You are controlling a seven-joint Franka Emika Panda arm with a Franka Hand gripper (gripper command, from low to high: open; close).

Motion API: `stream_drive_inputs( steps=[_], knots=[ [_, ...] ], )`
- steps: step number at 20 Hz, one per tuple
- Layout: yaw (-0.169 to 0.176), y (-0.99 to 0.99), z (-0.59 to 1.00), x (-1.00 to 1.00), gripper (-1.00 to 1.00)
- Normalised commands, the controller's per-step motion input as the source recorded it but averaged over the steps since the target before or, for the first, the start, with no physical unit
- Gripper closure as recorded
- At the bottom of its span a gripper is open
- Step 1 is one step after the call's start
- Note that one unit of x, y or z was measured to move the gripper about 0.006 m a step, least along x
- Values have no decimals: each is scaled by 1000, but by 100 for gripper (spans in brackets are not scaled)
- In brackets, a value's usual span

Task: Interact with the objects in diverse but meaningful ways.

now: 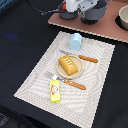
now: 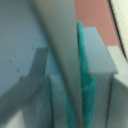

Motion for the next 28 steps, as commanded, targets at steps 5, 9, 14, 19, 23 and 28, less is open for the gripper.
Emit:
stream_drive_inputs(
  steps=[5,9,14,19,23,28],
  knots=[
    [0,-913,55,-174,100],
    [-25,-739,78,-333,100],
    [-25,-605,471,-360,100],
    [-28,-594,458,-339,100],
    [-31,-569,539,-298,100],
    [-21,-513,395,-283,100]
  ],
)
